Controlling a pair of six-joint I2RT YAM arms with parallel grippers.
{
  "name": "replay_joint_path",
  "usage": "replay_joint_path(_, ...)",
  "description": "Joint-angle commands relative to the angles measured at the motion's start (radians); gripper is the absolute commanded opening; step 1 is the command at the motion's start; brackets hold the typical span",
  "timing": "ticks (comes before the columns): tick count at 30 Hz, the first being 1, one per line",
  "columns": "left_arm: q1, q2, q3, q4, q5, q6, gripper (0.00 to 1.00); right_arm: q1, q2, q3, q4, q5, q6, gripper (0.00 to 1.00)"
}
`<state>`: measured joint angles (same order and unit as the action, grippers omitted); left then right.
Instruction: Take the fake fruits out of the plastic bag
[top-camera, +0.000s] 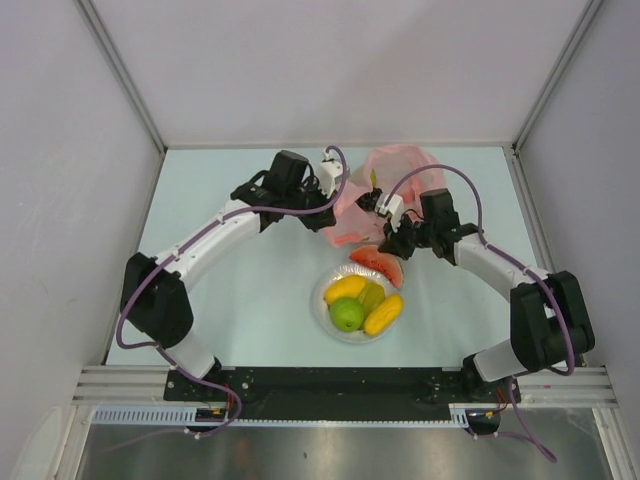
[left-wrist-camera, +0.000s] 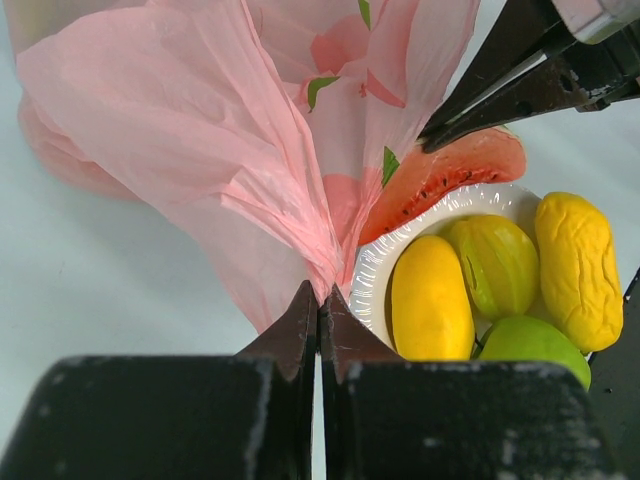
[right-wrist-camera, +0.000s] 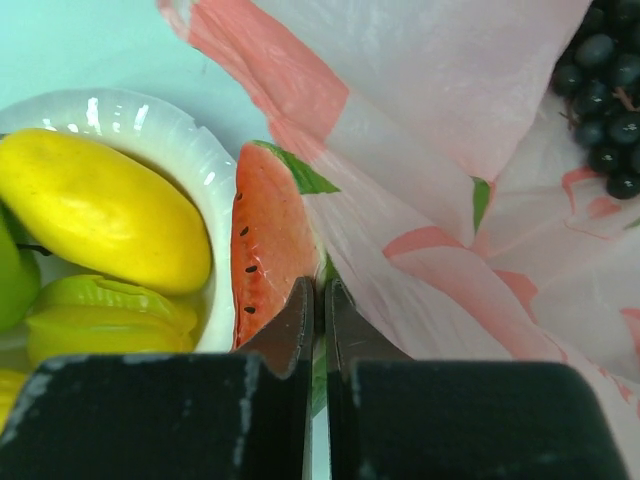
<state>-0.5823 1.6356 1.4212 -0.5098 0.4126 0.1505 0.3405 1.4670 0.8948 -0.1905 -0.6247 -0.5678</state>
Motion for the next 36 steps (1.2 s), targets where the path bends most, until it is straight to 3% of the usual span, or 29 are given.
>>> replay_joint_path(1, -0.005, -0.028, 0.01, 0.014, -0.003, 0.014, 0.0, -0.006, 0.007, 0.044, -0.003, -0.121, 0.035, 0.0)
replay_joint_path(8, -0.005, -0.023, 0.01, 0.007, 0.0, 0.017, 0.0, 0.002, 0.059, 0.079, -0.023, -0.217, 0.1, 0.0)
replay_joint_path(16, -0.007, -0.008, 0.024, 0.005, 0.0, 0.018, 0.0, 0.015, 0.102, 0.085, -0.061, -0.198, 0.045, 0.02)
replay_joint_path(28, -0.008, -0.013, 0.019, 0.004, -0.006, 0.026, 0.0, 0.025, 0.113, 0.095, -0.041, -0.162, 0.065, 0.47)
replay_joint_path(36, -0.01, -0.025, 0.013, 0.005, -0.012, 0.031, 0.0, 0.009, 0.009, 0.151, -0.041, -0.153, 0.138, 0.5)
